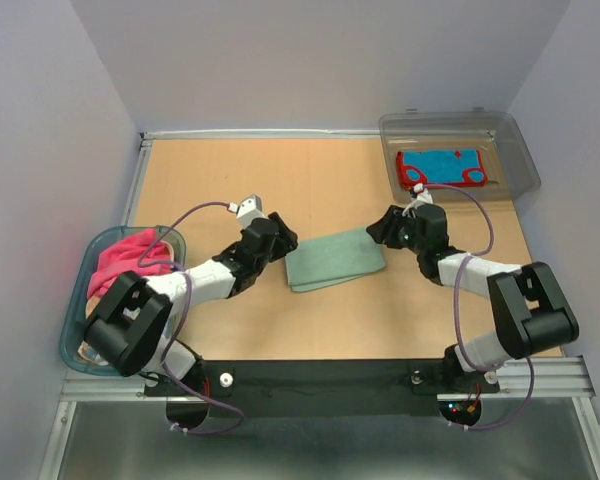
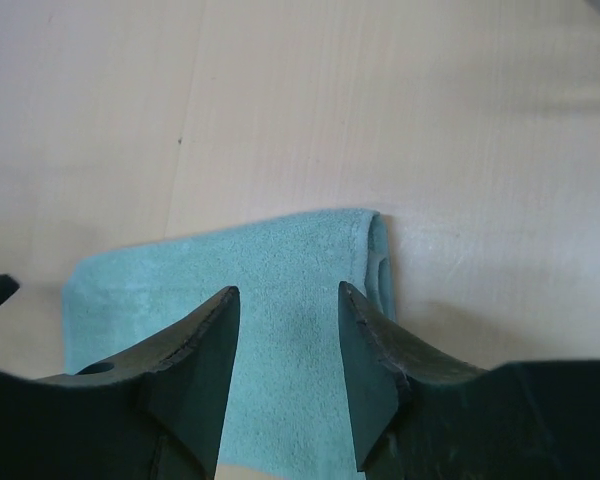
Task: Fold and stack the towels
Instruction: Smooth out wrinkles on the folded towel
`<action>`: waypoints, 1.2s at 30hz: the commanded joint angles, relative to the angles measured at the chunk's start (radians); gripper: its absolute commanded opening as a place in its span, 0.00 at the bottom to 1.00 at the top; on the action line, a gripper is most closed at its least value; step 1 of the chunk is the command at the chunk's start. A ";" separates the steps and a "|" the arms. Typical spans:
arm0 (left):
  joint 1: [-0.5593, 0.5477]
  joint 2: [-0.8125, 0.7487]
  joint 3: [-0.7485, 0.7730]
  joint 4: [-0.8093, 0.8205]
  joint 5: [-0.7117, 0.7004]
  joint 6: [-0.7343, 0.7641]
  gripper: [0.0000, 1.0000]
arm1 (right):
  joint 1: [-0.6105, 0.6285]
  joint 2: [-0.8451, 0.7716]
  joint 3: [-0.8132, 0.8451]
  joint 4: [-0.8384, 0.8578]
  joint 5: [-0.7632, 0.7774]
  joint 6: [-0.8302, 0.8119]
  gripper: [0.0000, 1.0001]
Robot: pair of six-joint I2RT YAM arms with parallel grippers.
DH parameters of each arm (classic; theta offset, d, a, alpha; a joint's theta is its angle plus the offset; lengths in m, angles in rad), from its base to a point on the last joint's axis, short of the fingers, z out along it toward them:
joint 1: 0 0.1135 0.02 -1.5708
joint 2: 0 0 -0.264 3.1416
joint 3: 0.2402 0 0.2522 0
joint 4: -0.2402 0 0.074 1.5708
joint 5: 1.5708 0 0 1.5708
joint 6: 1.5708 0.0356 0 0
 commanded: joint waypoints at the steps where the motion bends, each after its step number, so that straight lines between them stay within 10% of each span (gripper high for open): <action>1: -0.141 -0.141 -0.011 -0.245 -0.091 -0.090 0.65 | -0.004 -0.101 0.070 -0.315 0.089 -0.134 0.50; 12: -0.409 -0.088 0.000 -0.462 -0.173 -0.301 0.58 | -0.004 -0.208 0.051 -0.498 0.069 -0.137 0.45; 36: -0.409 0.046 0.008 -0.525 -0.275 -0.732 0.39 | -0.003 -0.144 0.078 -0.503 -0.012 -0.151 0.44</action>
